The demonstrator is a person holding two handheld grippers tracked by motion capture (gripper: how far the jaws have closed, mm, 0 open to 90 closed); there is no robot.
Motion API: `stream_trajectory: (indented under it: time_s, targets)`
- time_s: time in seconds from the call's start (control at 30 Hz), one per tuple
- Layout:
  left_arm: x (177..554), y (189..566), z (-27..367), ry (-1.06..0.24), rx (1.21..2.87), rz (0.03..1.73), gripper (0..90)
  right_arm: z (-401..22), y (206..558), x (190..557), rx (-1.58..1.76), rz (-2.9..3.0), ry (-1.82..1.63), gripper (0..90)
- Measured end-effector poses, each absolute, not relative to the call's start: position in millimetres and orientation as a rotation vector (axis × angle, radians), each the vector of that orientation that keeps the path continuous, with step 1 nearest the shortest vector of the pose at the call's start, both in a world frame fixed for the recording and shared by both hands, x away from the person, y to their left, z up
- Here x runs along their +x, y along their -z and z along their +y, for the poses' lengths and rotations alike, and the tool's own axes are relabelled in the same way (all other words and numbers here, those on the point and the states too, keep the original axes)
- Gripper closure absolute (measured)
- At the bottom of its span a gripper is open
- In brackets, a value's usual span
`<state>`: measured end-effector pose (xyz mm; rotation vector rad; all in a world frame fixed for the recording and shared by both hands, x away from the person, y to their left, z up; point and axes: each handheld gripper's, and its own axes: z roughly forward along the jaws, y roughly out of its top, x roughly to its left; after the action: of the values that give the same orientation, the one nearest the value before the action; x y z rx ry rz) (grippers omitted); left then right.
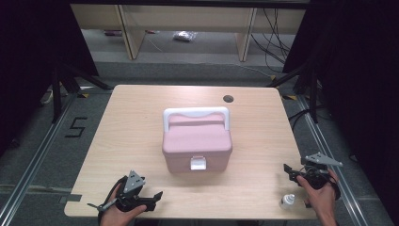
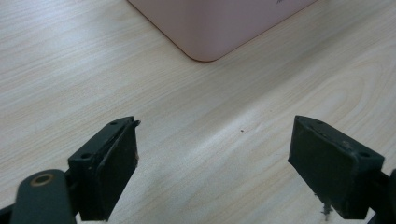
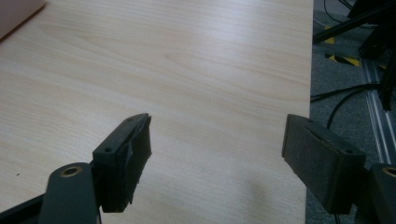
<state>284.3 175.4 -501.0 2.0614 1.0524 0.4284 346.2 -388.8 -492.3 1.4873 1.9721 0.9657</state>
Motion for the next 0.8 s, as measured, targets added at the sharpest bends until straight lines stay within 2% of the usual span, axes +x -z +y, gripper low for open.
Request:
stream_trajectory:
  time_s: [0.8]
  targets:
    - [288,494,180,-0.437,2.038,1.071,15.2,-386,482,352,1.436,2.023,-1.005,22.9]
